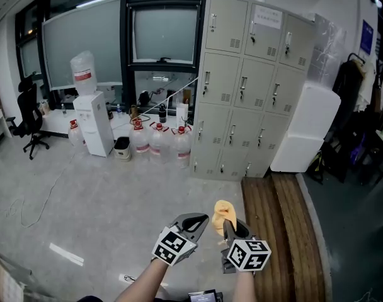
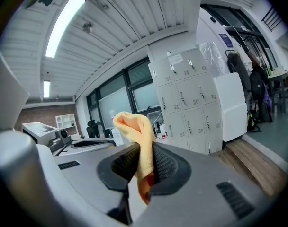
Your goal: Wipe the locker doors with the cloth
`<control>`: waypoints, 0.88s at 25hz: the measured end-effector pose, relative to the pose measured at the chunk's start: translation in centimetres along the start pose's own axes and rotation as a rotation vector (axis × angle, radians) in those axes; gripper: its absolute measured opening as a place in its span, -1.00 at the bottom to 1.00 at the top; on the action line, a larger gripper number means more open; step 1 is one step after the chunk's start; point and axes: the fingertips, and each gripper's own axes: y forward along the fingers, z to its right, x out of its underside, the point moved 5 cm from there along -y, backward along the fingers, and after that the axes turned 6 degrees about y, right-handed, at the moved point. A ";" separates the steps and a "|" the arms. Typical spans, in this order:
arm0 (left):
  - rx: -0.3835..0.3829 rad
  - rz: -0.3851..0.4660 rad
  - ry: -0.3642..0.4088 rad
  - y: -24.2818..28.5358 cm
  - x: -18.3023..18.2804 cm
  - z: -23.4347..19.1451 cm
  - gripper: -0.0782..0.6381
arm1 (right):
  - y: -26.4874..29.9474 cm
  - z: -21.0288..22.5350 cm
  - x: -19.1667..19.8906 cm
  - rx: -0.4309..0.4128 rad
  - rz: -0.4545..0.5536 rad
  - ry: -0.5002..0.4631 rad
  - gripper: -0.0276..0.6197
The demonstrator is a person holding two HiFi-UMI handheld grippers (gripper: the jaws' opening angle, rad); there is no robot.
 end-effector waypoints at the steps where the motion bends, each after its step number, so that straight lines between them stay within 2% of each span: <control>1: -0.004 -0.005 -0.003 0.3 0.2 0.0 -0.72 | 0.2 0.4 0.1 -0.002 -0.004 0.003 -0.69; 6: -0.009 -0.005 -0.021 2.3 0.3 -1.3 -0.72 | 1.7 1.9 -0.4 0.001 -0.018 0.016 -0.69; 11: 0.012 -0.002 -0.025 5.2 1.0 -4.5 -0.72 | 5.6 3.2 -1.3 0.021 -0.020 0.019 -0.69; 16: 0.010 0.021 -0.045 8.5 1.4 -11.0 -0.72 | 11.7 3.9 -3.8 0.053 -0.015 -0.016 -0.69; 22: 0.025 0.052 -0.019 11.1 0.1 -19.3 -0.72 | 19.5 2.9 -7.8 0.077 0.014 -0.032 -0.69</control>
